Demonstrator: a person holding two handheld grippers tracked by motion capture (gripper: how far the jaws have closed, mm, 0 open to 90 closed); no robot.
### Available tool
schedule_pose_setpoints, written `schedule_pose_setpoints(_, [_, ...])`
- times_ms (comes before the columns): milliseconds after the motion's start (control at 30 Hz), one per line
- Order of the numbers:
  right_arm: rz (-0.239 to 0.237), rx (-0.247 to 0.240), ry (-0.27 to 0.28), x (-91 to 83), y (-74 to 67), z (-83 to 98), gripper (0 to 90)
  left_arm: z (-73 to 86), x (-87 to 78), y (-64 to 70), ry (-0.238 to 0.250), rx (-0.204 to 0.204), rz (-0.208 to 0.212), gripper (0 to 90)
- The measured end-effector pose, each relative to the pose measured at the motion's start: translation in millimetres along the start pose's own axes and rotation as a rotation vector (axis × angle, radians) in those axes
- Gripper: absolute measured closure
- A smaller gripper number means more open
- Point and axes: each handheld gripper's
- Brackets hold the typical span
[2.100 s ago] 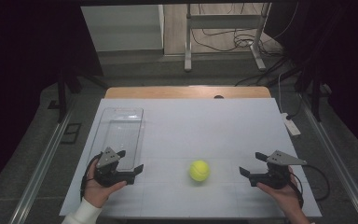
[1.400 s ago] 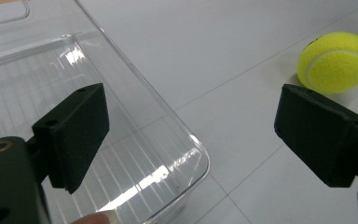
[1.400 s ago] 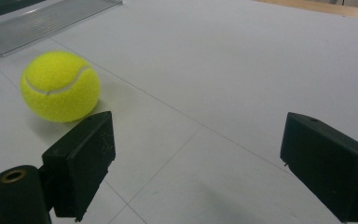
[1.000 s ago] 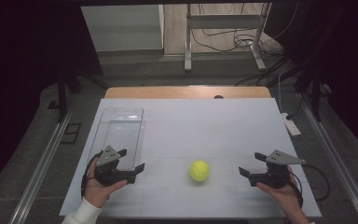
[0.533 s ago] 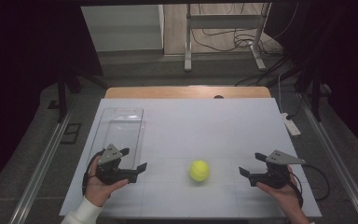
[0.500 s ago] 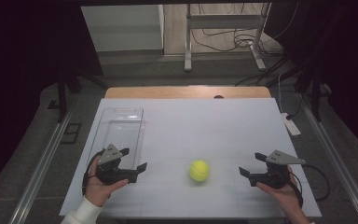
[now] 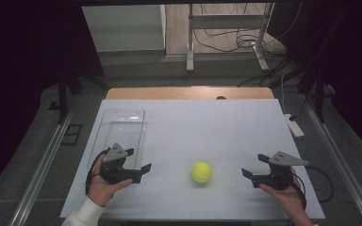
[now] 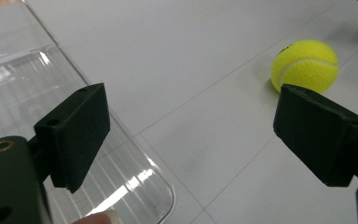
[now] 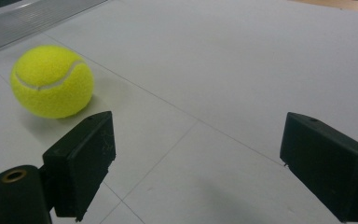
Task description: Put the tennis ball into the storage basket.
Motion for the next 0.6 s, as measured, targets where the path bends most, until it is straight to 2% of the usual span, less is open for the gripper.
schedule_pose_setpoints(600, [0.002,0.000,-0.004,0.0,0.5,0.4,10.8,-18.4,7.8,6.0,-0.035,0.028,0.050,12.0])
Point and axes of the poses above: each handheld gripper's, and its own axes: x roughly forward along the jaws, z roughly out of its underside, y roughly to its right, and after that the axes turned 13 degrees about x, right-handed
